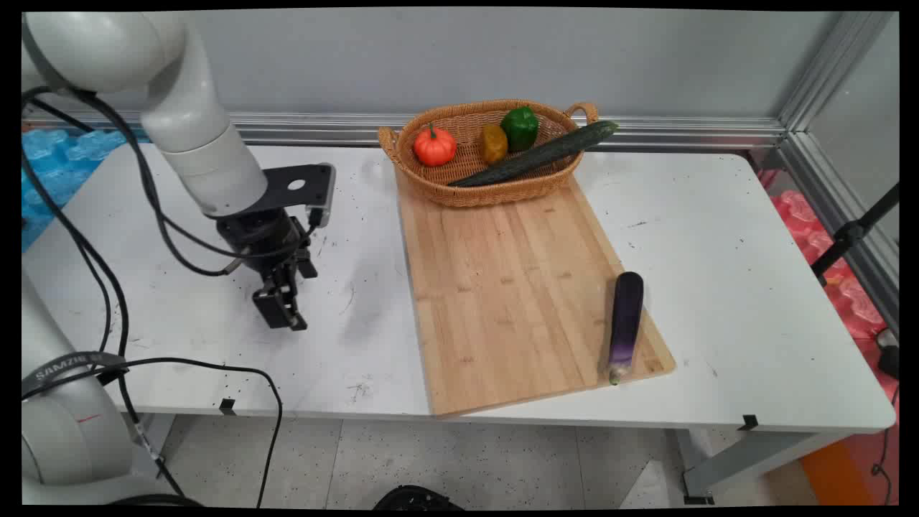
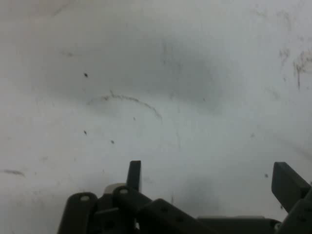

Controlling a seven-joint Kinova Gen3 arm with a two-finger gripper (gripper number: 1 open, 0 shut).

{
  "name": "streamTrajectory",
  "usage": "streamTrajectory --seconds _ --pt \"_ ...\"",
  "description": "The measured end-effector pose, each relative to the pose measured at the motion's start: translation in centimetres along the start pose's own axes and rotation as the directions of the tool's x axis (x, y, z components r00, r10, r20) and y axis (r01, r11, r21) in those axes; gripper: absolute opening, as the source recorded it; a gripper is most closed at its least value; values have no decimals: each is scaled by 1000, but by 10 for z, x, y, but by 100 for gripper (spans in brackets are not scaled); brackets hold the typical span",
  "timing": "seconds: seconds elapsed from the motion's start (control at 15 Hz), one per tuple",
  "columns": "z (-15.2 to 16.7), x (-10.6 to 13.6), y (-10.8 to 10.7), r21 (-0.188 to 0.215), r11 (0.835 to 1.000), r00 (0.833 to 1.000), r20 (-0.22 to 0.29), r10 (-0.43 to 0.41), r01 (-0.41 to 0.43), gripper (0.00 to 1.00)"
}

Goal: Pick up the cucumber from the vegetable basket

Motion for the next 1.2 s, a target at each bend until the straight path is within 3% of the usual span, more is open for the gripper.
streamTrajectory --seconds 0.2,0.53,0.8,1.2 --pt "-1 19 -10 18 1000 999 -38 -3 3 100" --pt "-12 72 -45 85 996 990 -138 19 -8 100" --pt "-27 119 -83 143 990 972 -234 30 4 100" --pt "-40 168 -129 190 981 937 -347 47 22 100"
